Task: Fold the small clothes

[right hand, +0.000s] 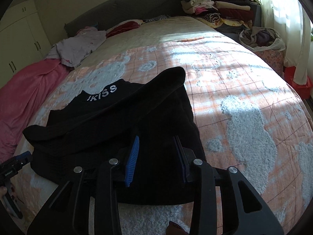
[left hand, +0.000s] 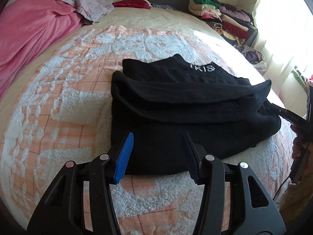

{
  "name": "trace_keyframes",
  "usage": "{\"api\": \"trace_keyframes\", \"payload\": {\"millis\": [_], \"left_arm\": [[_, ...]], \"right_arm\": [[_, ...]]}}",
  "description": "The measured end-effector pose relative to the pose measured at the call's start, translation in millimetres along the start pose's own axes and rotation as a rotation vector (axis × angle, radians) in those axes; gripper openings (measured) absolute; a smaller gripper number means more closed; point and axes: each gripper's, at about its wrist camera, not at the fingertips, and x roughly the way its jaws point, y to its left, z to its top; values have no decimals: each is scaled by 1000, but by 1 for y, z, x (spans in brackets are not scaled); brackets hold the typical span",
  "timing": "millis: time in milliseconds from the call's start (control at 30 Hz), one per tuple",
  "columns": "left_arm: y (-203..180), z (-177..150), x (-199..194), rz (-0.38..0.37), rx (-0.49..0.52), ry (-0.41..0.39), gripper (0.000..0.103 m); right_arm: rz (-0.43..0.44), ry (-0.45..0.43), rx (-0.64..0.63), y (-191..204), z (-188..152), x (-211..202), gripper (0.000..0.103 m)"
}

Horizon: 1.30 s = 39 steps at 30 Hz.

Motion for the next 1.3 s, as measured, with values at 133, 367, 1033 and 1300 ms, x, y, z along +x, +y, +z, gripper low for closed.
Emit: {"api": "trace_keyframes", "payload": {"millis": [133, 367, 1033, 1300], "left_arm": [[-9, 6, 22, 37, 26, 17, 43], [-6, 36, 41, 52, 2, 3, 43], [77, 77, 59, -16, -282, -119, 43], [69, 71, 75, -38, -231, -86, 43]], "right_arm": [[-8, 34, -38, 14, 4, 20, 34], [8, 49, 14, 11, 33, 46, 34], [-141, 24, -7, -25, 70, 65, 44], [-110, 67, -24, -16, 69, 101, 29]]}}
